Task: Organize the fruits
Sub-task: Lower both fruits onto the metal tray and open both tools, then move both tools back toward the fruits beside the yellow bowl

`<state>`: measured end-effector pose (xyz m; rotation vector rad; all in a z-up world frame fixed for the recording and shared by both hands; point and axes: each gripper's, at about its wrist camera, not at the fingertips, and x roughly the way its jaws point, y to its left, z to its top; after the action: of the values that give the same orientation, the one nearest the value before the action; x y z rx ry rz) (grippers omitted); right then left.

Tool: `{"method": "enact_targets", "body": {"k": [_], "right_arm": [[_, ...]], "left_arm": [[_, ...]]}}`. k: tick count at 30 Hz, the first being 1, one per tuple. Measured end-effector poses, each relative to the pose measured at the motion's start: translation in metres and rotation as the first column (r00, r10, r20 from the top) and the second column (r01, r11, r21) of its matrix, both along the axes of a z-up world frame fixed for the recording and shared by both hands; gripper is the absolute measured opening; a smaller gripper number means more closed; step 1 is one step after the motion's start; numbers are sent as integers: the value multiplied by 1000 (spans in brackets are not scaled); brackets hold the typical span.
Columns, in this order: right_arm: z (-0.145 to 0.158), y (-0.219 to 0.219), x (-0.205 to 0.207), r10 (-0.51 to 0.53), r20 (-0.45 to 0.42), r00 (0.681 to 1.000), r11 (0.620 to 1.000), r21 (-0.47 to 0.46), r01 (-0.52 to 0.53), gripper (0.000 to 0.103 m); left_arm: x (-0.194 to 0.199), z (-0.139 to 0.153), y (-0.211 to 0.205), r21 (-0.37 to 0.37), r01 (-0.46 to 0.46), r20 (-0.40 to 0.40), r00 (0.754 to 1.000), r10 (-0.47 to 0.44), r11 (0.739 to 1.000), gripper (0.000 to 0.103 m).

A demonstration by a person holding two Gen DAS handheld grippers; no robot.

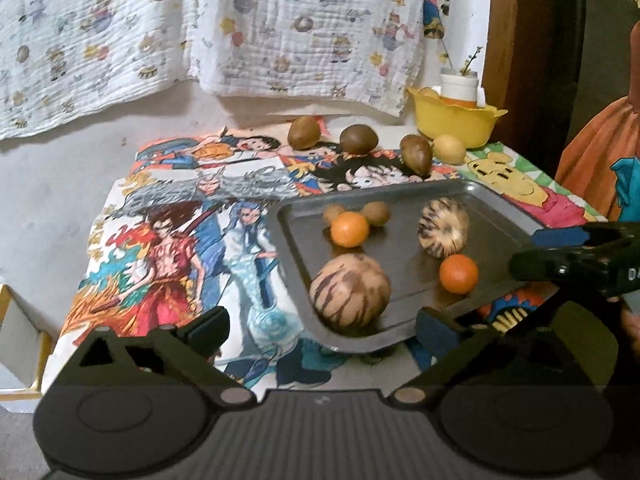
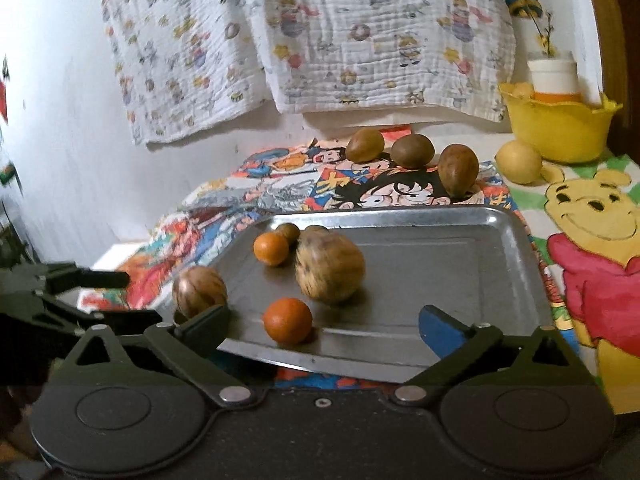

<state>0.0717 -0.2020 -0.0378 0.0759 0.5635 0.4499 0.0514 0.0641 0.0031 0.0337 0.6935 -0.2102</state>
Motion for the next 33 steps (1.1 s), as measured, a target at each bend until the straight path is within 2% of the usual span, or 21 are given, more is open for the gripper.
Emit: {"method": "enact_targets", "body": {"k": [15, 33], "right_arm": [[-6, -7, -3, -73, 5, 997, 985, -154, 73, 102], [-5, -10, 20, -87, 10, 996, 981, -173, 88, 102]], "left_arm": [[0, -4, 15, 57, -41, -34, 998, 43, 998, 102], [27, 10, 24, 102, -62, -25, 998, 65, 993, 102]]}}
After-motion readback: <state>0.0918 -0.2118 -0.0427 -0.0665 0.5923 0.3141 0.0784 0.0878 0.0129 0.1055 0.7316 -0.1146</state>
